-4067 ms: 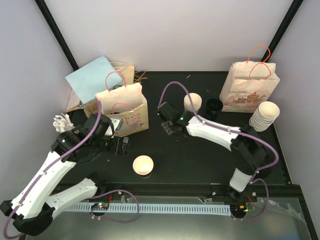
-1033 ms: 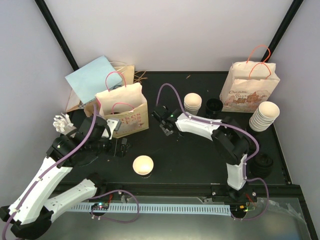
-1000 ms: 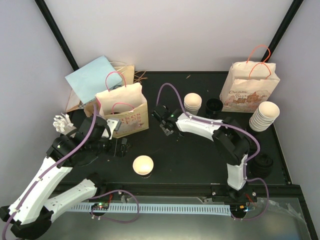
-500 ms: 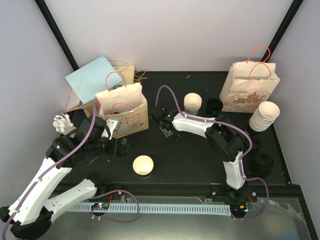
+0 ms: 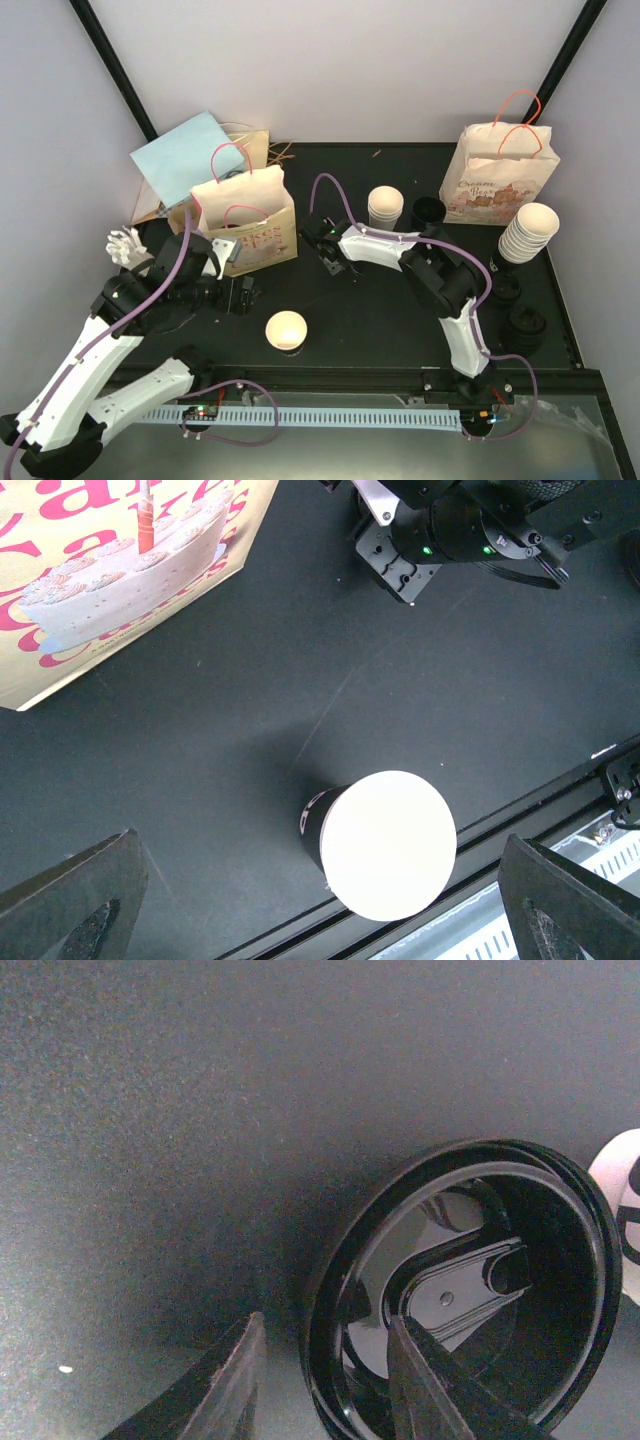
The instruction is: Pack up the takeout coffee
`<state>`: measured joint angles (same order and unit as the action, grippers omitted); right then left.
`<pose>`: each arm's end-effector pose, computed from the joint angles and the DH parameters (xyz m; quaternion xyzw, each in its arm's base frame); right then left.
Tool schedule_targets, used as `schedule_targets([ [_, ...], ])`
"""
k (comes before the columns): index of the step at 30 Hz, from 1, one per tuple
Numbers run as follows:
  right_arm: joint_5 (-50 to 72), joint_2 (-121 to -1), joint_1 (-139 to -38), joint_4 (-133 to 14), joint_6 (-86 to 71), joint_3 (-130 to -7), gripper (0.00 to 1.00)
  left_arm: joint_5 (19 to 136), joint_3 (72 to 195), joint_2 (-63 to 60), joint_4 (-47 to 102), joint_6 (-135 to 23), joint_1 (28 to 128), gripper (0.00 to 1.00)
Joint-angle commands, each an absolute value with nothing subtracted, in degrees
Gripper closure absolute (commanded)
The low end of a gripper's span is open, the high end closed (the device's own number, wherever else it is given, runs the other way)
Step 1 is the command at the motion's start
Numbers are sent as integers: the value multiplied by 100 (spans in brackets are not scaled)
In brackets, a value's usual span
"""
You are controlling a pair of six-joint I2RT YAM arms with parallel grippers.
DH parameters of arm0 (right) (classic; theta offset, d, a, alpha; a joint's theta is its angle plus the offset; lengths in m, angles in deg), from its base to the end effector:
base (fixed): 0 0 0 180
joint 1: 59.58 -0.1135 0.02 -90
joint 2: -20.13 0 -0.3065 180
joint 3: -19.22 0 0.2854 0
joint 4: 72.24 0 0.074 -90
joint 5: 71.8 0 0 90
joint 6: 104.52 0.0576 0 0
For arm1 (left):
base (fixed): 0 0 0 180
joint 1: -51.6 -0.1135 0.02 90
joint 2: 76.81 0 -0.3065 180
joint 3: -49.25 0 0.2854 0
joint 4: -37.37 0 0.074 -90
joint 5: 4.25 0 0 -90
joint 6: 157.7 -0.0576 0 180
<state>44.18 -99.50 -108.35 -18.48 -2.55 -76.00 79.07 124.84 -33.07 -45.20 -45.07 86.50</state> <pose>0.3203 0.3272 0.1389 -0.2840 0.9270 -0.1421 0.1997 0.0979 -0.0765 0.3745 0.1200 0.9327 -0.2096 0.2677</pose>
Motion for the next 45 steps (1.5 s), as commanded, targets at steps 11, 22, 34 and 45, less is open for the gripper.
schedule_targets([
  [11, 4640, -10123, -10787, -1810, -204, -7719, 82, 7879, 12475, -3348, -4438, -4573, 8604, 1],
  [22, 4633, -9820, -10787, -1752, -204, -7678, 88, 7863, 12484, -3339, -4430, -4565, 8599, 1],
  [34, 3793, -8545, -10793, -1805, -97, -7223, 88, 7814, 12452, -3350, -4308, -4590, 8606, 1],
  [45, 1698, -6713, -10789, -2180, 168, -6630, 89, 7253, 12171, -3637, -3262, -4838, 8613, 1],
])
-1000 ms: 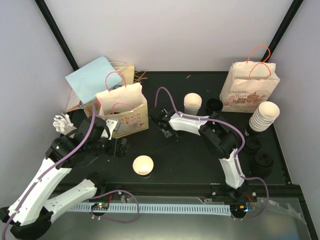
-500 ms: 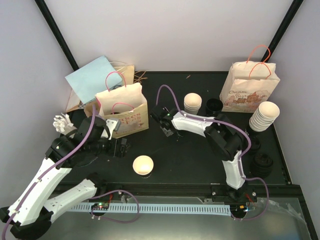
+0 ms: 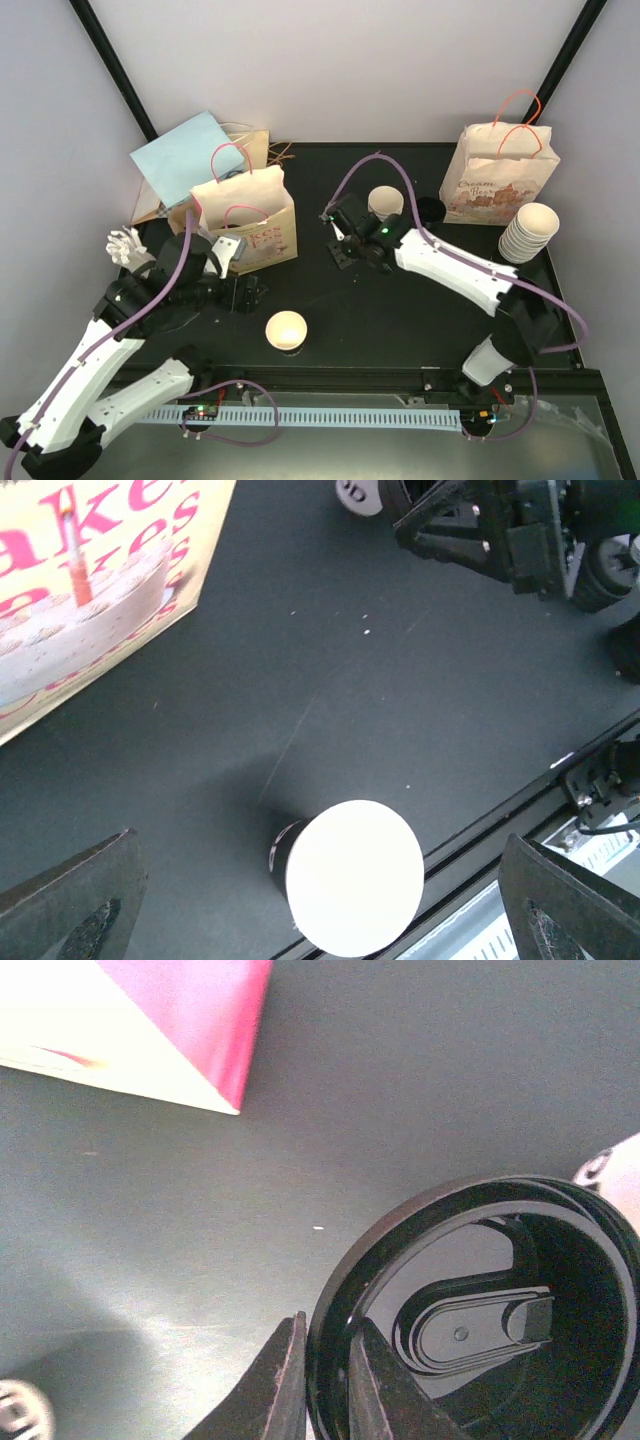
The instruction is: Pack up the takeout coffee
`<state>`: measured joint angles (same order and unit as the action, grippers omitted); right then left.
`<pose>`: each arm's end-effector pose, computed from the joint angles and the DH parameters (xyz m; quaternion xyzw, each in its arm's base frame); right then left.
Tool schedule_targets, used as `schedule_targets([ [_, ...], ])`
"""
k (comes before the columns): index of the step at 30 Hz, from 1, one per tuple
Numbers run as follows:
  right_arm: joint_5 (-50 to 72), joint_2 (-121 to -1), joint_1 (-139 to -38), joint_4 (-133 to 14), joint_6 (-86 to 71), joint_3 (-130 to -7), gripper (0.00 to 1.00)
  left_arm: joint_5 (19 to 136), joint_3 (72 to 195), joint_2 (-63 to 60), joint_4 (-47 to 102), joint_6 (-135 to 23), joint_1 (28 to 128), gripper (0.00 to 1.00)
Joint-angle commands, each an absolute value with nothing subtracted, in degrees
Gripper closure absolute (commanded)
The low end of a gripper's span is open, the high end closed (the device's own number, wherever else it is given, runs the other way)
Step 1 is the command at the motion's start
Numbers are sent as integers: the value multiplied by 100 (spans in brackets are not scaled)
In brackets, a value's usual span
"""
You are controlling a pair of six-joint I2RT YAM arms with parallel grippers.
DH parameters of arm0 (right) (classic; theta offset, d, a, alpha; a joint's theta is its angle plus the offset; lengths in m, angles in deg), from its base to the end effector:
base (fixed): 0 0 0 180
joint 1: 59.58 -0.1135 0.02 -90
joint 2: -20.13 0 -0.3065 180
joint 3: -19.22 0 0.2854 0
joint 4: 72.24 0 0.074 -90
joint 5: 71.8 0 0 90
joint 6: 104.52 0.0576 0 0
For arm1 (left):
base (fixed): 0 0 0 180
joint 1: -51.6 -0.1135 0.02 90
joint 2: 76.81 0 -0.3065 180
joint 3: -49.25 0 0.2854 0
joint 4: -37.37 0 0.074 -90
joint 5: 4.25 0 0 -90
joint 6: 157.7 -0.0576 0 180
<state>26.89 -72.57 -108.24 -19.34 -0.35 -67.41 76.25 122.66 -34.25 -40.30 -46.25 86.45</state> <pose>0.2613 0.2839 0.2773 -0.2655 0.9236 0.0767 0.2657 0.1002 -0.0814 0.3718 0.1384 0.9168 -0.2409 0.2870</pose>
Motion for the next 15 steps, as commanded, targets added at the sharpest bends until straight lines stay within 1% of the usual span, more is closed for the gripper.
schedule_targets([
  [1, 1545, -6563, -10791, -2199, 201, -6604, 89, 7190, 12111, -3716, -2962, -4873, 8614, 1],
  [6, 776, -5819, -10740, -2249, 419, -6558, 89, 6701, 11568, -4157, -1480, -5094, 8611, 1],
  [11, -166, -5093, -10700, -2583, 948, -6437, 89, 6315, 10687, -4700, 230, -5402, 8616, 1],
  [15, -938, -4720, -10673, -2974, 1404, -6277, 89, 6003, 10075, -5157, 1384, -6002, 8617, 1],
])
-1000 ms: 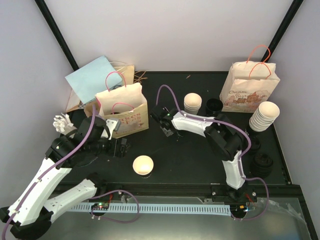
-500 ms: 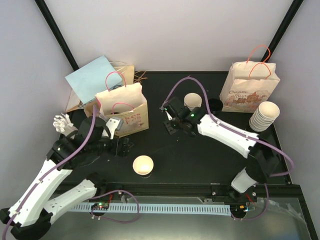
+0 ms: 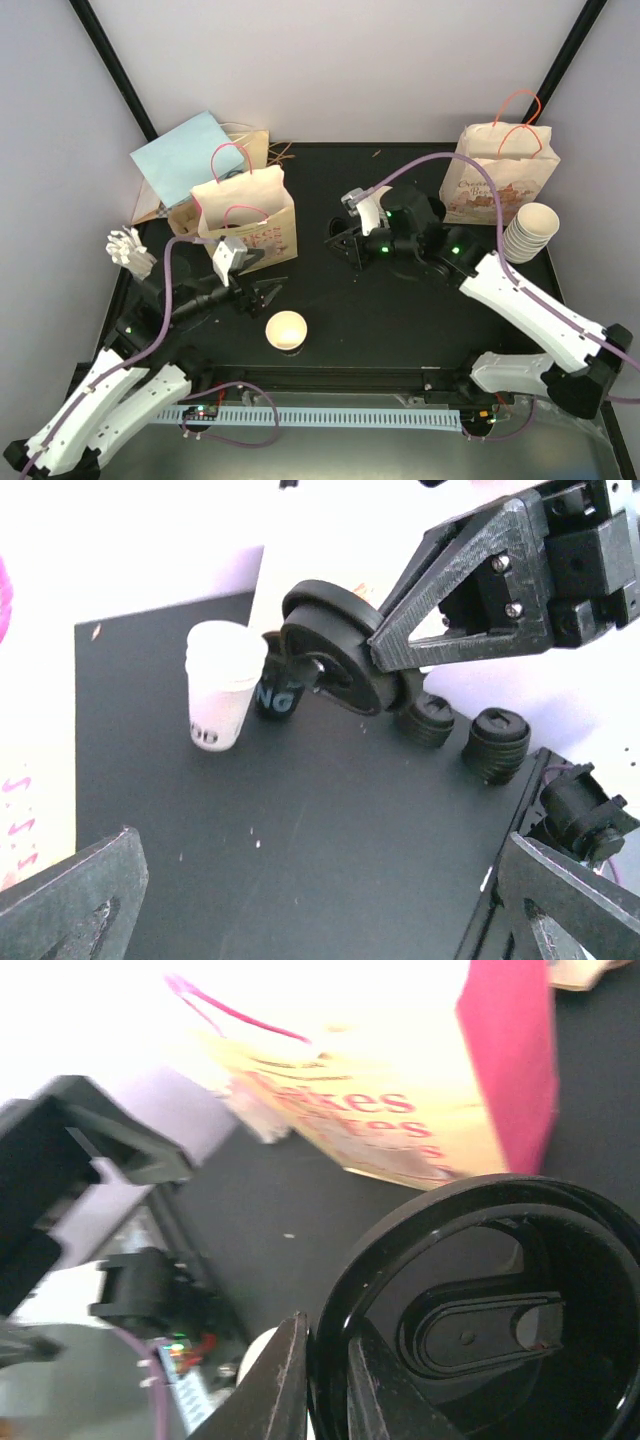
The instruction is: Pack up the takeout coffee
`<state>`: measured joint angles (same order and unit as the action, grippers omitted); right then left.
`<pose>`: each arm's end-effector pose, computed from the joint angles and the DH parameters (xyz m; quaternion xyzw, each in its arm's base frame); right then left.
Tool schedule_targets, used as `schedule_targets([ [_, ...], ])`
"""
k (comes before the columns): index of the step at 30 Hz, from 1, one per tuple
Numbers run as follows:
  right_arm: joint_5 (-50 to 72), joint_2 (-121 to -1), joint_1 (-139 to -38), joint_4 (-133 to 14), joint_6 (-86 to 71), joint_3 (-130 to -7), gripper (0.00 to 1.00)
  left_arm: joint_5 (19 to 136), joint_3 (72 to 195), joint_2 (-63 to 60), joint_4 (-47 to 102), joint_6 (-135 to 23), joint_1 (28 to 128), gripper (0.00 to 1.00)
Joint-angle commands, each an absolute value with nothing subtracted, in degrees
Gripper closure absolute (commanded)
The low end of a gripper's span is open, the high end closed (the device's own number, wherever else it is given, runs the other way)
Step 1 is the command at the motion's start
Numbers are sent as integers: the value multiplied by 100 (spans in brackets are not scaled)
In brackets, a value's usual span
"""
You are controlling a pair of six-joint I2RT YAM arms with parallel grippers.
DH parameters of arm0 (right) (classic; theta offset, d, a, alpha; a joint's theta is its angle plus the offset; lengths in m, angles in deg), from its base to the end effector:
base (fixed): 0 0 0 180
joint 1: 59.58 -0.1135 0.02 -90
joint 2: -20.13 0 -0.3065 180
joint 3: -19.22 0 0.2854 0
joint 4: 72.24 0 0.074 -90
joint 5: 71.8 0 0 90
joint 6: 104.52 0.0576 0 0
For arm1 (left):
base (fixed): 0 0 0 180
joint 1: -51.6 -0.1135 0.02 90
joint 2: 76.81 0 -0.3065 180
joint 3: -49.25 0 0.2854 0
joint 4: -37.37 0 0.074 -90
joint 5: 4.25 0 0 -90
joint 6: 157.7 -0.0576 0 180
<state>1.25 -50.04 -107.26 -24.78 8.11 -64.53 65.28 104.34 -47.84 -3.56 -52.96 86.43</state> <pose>0.1900 0.2336 0.3969 -0.2570 0.8370 0.3742 0.3055 0.0967 -0.0918 0.3549 0.2427 0.7489 -0.3795 0.4860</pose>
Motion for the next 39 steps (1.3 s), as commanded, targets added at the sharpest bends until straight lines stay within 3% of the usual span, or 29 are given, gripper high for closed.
schedule_targets([
  [1, -1080, -4647, -10676, -3065, 1521, -6238, 90, 5911, 9960, -5270, 1592, -6301, 8618, 1],
  [7, -1680, -4274, -10671, -3695, 2139, -5853, 90, 5297, 9637, -5525, 2124, -7717, 8631, 1],
  [19, -2050, -3814, -10670, -4225, 2726, -5429, 90, 5238, 9510, -4785, 2750, -8537, 8850, 1],
  [39, -2654, -3500, -10666, -5150, 3491, -5015, 90, 6343, 9611, -3936, 3047, -10064, 10126, 1],
])
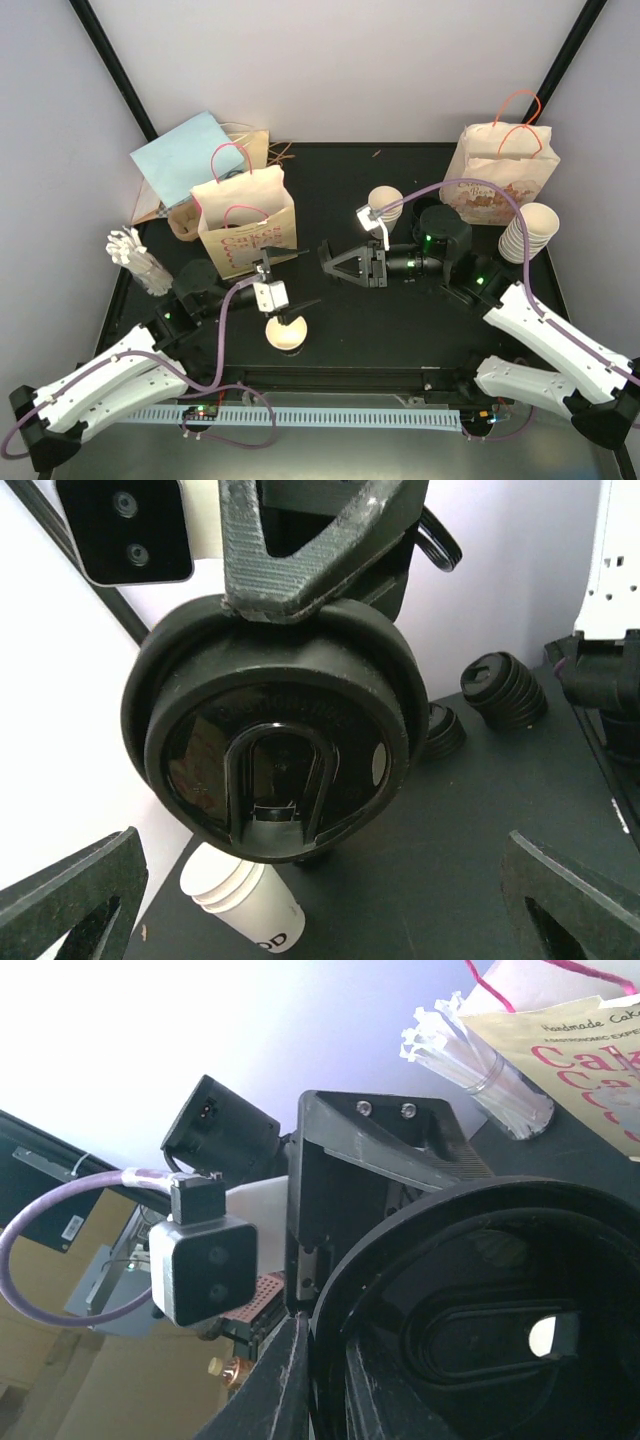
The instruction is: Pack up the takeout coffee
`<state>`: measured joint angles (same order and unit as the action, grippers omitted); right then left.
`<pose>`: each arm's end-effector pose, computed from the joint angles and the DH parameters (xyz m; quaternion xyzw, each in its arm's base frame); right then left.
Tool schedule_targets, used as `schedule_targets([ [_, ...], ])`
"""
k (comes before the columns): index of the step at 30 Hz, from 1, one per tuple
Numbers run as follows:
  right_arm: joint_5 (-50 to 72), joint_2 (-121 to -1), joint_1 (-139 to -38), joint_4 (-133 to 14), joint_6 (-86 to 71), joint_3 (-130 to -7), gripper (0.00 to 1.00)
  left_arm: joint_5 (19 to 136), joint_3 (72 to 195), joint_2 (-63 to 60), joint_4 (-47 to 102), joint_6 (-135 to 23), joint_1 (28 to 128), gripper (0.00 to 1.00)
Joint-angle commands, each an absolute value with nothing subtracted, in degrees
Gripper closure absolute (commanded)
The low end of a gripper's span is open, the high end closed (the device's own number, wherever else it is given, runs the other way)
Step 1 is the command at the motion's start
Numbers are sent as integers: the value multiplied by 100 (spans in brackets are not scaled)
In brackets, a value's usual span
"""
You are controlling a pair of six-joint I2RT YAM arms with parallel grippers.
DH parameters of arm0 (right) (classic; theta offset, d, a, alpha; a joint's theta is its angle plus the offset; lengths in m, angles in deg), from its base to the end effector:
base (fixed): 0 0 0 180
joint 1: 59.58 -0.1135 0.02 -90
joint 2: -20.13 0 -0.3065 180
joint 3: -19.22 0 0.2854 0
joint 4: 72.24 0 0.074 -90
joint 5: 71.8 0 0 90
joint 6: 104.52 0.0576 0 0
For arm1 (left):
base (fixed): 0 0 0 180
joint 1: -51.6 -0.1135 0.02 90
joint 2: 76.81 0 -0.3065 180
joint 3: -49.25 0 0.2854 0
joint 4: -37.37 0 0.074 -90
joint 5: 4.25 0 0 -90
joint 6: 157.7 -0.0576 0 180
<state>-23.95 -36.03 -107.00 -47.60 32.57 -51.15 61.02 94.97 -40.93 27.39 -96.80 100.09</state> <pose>0.1344 0.2034 0.4170 -0.2322 0.7164 0.6261 0.2023 0.1007 -0.1501 0.3416 0.5511 0.4442 -0.2656 0.6545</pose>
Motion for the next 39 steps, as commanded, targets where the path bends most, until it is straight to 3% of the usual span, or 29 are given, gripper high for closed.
schedule_targets([
  [1, -2671, -3495, -10666, -5204, 3523, -4995, 90, 6363, 9630, -3884, 3055, -10092, 10145, 1],
  [23, -2863, -3540, -10663, -5751, 3811, -4741, 90, 6362, 9654, -3517, 4015, -9547, 10305, 2],
  [30, -2870, -3533, -10668, -5860, 3878, -4711, 90, 6325, 9691, -3428, 3991, -9549, 10331, 12],
  [39, -2858, -3550, -10669, -5915, 3921, -4657, 90, 6410, 9763, -3362, 4011, -9432, 10337, 19],
])
